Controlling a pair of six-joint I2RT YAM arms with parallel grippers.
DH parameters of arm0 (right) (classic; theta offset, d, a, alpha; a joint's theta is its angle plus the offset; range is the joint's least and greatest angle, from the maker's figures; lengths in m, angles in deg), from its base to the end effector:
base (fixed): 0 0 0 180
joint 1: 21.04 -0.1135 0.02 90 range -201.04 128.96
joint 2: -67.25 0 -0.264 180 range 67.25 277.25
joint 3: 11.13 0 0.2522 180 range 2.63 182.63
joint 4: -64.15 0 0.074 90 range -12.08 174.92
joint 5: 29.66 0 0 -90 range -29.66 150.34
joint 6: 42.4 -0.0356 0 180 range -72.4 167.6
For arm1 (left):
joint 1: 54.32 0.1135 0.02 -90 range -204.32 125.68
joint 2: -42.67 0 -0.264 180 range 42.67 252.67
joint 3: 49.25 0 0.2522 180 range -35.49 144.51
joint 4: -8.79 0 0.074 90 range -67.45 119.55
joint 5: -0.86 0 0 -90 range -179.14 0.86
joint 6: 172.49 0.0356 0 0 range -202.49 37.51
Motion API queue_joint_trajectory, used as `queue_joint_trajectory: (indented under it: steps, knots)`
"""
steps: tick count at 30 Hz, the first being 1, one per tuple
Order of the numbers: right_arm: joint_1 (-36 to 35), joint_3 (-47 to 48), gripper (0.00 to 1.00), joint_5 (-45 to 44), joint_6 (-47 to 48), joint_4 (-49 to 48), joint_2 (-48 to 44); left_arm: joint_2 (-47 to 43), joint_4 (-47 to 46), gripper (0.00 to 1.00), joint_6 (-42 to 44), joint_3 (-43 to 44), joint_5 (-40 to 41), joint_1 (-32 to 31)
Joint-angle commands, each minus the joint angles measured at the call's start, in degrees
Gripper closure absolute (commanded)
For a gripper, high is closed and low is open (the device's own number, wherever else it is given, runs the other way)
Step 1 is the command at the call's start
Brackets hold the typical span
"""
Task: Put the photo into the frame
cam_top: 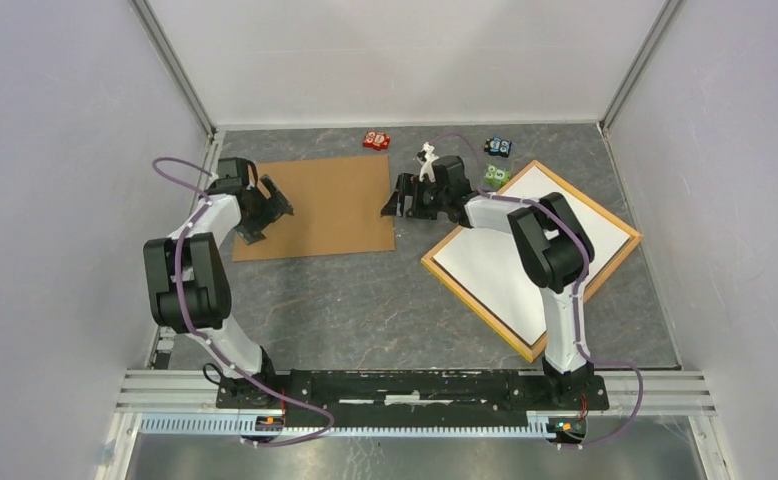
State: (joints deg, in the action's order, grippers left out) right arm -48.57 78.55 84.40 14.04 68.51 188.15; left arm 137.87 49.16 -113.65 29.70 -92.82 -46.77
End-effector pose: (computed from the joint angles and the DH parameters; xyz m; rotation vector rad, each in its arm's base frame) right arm 0.3993 0.2245 0.1473 -0.1318 2.3295 1.0317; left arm 0.3436 0.0432 0.2144 -0.8297 2.4366 -0.2388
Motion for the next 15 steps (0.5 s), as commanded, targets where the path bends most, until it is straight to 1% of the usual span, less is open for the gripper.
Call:
queue_joint_trajectory:
  steps: [1,5,11,15]
  knots:
    - [-0.36,3.23,0.07,3.00,-3.86,-5.76,2.08,3.69,-2.86,0.00,-4.73,-1.30,-3.92,-0.43]
    - [-0.42,2.31,0.09,3.72,-6.43,-8.15,3.61,5.48,-3.91,0.00,-5.47,-1.92,-3.84,-0.48]
    - [-1.28,-0.72,0.12,4.53,-11.81,-13.92,4.78,9.39,-1.43,0.00,-6.19,-1.73,-6.95,-0.43]
    - [-3.04,-1.97,0.14,7.66,-17.27,-19.92,5.44,10.45,-0.88,0.00,-7.15,-3.22,-8.84,-0.52]
